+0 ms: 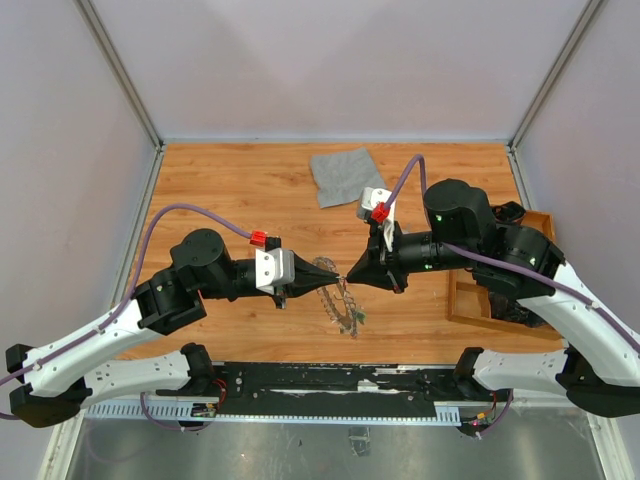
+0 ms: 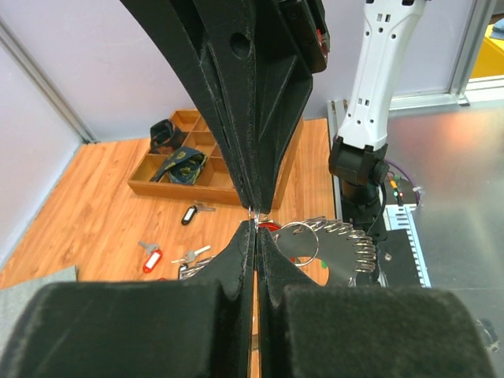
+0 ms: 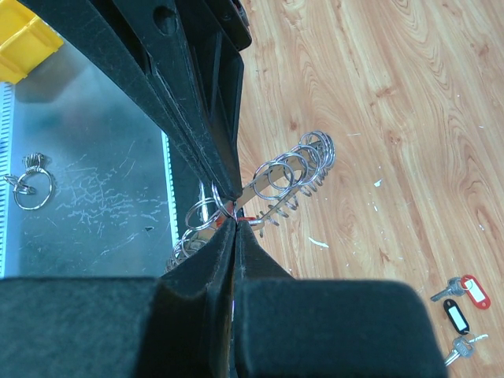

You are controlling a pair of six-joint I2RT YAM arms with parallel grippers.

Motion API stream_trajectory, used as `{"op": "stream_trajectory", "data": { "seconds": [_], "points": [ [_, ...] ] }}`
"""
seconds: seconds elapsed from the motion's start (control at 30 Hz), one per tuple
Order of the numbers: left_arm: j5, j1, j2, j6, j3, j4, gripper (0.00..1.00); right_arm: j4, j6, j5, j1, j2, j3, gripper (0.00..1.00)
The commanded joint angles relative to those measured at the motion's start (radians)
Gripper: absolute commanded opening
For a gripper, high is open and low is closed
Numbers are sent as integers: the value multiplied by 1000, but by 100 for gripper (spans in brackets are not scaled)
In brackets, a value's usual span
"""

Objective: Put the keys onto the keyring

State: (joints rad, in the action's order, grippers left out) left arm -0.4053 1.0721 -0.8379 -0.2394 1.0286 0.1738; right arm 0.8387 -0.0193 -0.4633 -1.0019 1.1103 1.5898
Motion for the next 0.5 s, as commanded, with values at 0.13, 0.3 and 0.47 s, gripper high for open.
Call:
{"op": "stream_trajectory", "data": {
  "seconds": [0.13, 0.3, 0.47],
  "points": [
    [-10, 8, 9, -5, 34, -37, 1, -24, 3, 22, -6, -32, 5, 1],
    [-7, 8, 12, 1, 26, -43, 0, -30, 9, 33, -6, -39, -1, 14],
    [16, 8, 16, 19, 11, -51, 1, -36, 20, 81, -6, -56, -14, 25]
  ]
}}
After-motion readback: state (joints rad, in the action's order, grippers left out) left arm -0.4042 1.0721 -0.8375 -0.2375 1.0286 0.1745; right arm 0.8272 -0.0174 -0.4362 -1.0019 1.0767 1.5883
